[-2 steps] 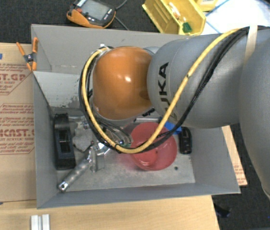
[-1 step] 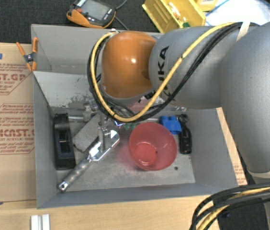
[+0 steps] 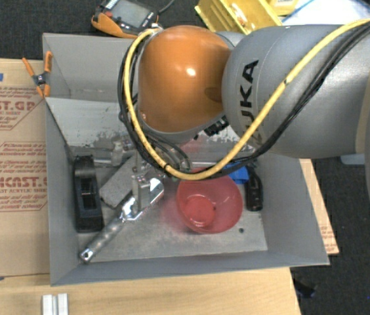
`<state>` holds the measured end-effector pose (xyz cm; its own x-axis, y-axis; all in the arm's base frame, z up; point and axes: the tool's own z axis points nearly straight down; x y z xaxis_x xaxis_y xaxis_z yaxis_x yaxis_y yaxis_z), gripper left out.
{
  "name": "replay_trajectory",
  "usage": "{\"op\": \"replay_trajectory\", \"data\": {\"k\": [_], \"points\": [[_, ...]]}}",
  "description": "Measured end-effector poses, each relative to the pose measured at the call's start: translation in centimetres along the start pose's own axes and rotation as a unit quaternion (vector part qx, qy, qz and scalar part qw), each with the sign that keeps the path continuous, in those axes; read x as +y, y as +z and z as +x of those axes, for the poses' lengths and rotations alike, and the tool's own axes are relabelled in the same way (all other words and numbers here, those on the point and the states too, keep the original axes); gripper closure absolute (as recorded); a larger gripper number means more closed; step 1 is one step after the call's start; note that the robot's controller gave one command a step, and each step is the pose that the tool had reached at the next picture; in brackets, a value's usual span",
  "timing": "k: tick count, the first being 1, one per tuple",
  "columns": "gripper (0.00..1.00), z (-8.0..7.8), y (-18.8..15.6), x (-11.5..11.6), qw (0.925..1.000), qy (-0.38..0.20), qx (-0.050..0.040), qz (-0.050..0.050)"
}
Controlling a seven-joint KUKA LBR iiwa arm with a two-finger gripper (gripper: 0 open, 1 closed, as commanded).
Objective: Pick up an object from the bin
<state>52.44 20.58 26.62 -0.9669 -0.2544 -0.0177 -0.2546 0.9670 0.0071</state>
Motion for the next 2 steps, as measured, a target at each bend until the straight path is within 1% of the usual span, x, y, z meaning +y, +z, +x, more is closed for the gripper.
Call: {"op": "replay_trajectory", "data": {"k": [1,2], "points": [[0.0,0.0,1.9,-0.3,0.9999,-0.011,-0.0071,-0.001],[0.0,0.5,-3.5,0.4,0.9988,-0.048,-0.0024,0.0]]}}
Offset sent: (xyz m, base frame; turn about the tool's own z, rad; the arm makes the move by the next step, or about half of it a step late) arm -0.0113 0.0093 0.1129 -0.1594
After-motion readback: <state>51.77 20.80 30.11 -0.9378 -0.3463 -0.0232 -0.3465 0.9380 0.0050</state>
